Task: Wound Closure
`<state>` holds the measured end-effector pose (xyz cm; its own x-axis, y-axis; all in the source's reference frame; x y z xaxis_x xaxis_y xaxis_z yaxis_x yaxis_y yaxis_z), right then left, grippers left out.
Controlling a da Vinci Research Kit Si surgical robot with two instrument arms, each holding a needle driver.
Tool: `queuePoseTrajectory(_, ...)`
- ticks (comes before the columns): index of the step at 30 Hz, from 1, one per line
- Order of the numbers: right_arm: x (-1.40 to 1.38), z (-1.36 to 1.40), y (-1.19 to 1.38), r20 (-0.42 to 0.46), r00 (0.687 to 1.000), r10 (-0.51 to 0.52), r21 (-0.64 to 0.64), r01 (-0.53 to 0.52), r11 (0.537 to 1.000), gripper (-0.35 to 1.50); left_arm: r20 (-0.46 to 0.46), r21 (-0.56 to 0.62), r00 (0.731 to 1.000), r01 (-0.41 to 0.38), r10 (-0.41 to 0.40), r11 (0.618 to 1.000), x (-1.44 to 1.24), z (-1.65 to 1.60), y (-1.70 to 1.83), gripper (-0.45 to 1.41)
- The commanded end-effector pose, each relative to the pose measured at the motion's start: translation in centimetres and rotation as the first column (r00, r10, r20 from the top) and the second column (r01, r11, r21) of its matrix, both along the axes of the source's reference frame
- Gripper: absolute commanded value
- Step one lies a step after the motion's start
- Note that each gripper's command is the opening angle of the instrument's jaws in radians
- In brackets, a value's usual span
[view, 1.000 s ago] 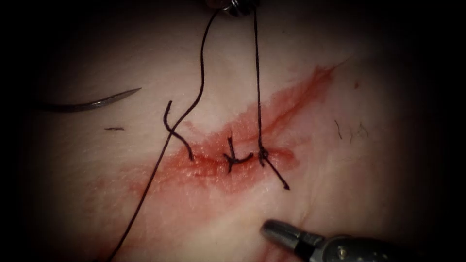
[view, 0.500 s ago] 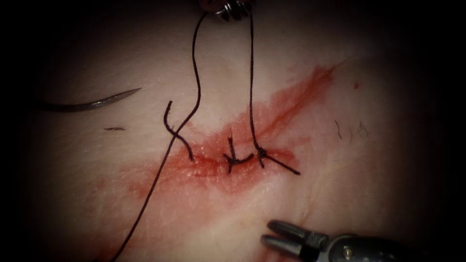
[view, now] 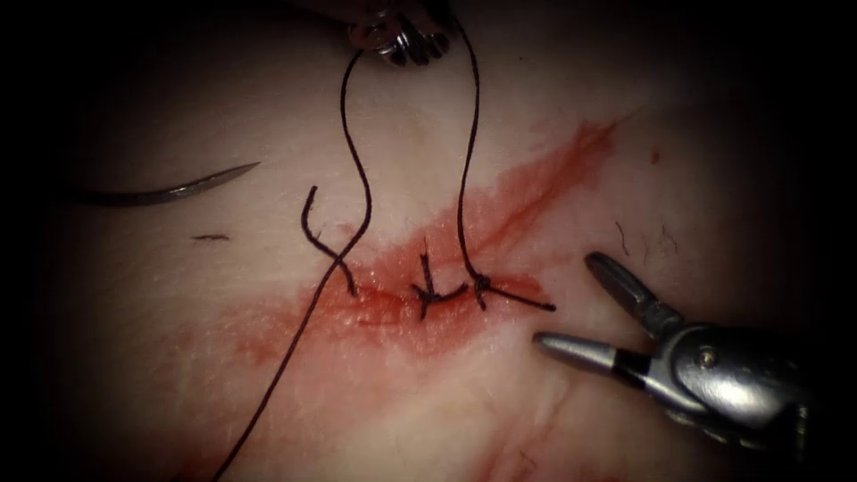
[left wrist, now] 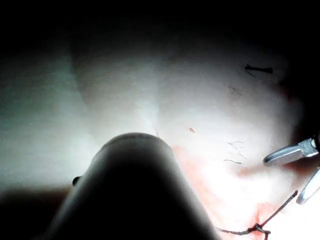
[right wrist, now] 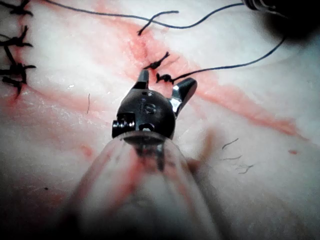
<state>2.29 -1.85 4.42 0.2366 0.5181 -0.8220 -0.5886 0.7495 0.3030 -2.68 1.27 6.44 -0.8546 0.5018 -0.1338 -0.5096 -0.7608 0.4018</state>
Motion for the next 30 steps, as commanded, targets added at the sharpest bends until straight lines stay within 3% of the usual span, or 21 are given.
queuePoseTrajectory(1, 0.08, 0.13, 0.05, 0.01, 1.0, 0.028, -0.007, -0.028, 1.0, 1.08, 0.007, -0.003, 1.0, 0.004, -0.004, 1.0, -0.07, 0.05, 0.04, -0.45)
queuePoseTrajectory(3, 0.11, 0.24, 0.02, 0.022, 0.998, 0.056, -0.014, -0.055, 0.998, 1.05, 0.008, 0.0, 1.0, 0.005, -0.005, 1.0, -0.08, 0.05, 0.04, -0.45)
queuePoseTrajectory(4, 0.17, 0.34, -0.06, 0.007, 0.999, 0.033, -0.018, -0.033, 0.999, 0.89, 0.009, 0.005, 1.0, 0.007, -0.007, 1.0, -0.11, 0.06, 0.03, -0.45)
queuePoseTrajectory(6, 0.18, 0.38, -0.09, -0.001, 1.0, 0.031, -0.013, -0.031, 0.999, 0.81, 0.009, 0.004, 1.0, 0.007, -0.007, 1.0, -0.11, 0.07, 0.03, -0.45)
queuePoseTrajectory(7, 0.21, 0.43, -0.16, -0.007, 1.0, 0.019, -0.02, -0.019, 1.0, 0.98, 0.008, 0.007, 1.0, 0.008, -0.008, 1.0, -0.12, 0.07, 0.03, -0.45)
queuePoseTrajectory(13, 0.26, 0.4, -0.17, -0.038, 0.999, -0.018, -0.013, 0.017, 1.0, 0.88, 0.008, 0.006, 1.0, 0.008, -0.008, 1.0, -0.12, 0.08, 0.03, -0.45)
queuePoseTrajectory(16, 0.32, 0.33, -0.15, -0.059, 0.998, -0.017, -0.019, 0.016, 1.0, 0.68, 0.007, 0.009, 1.0, 0.01, -0.01, 1.0, -0.13, 0.08, 0.03, -0.45)
queuePoseTrajectory(17, 0.34, 0.31, -0.15, -0.072, 0.997, -0.012, -0.028, 0.01, 1.0, 0.46, 0.009, 0.008, 1.0, 0.008, -0.009, 1.0, -0.13, 0.09, 0.02, -0.45)
queuePoseTrajectory(18, 0.35, 0.3, -0.14, -0.08, 0.997, -0.007, -0.034, 0.004, 0.999, 0.36, 0.009, 0.011, 1.0, 0.009, -0.009, 1.0, -0.13, 0.09, 0.02, -0.45)
queuePoseTrajectory(21, 0.36, 0.25, -0.1, -0.113, 0.994, 0.001, -0.049, -0.006, 0.999, 0.37, 0.009, 0.01, 1.0, 0.009, -0.009, 1.0, -0.13, 0.09, 0.01, -0.45)
queuePoseTrajectory(23, 0.35, 0.21, -0.06, -0.126, 0.992, -0.007, -0.046, 0.001, 0.999, 0.17, 0.009, 0.01, 1.0, 0.009, -0.009, 1.0, -0.13, 0.09, 0.01, -0.45)
queuePoseTrajectory(24, 0.35, 0.2, -0.05, -0.129, 0.992, -0.011, -0.044, 0.006, 0.999, 0.02, 0.009, 0.01, 1.0, 0.009, -0.009, 1.0, -0.13, 0.09, 0.01, -0.45)
queuePoseTrajectory(25, 0.36, 0.2, -0.04, -0.135, 0.991, -0.02, -0.042, 0.014, 0.999, -0.27, 0.009, 0.01, 1.0, 0.009, -0.009, 1.0, -0.13, 0.1, 0.02, -0.45)
queuePoseTrajectory(26, 0.36, 0.2, -0.04, -0.14, 0.99, -0.028, -0.042, 0.022, 0.999, -0.35, 0.009, 0.01, 1.0, 0.009, -0.009, 1.0, -0.13, 0.1, 0.02, -0.45)
queuePoseTrajectory(30, 0.36, 0.23, -0.06, -0.179, 0.983, -0.04, -0.006, 0.04, 0.999, -0.35, 0.009, 0.013, 1.0, 0.009, -0.009, 1.0, -0.13, 0.1, 0.01, -0.45)
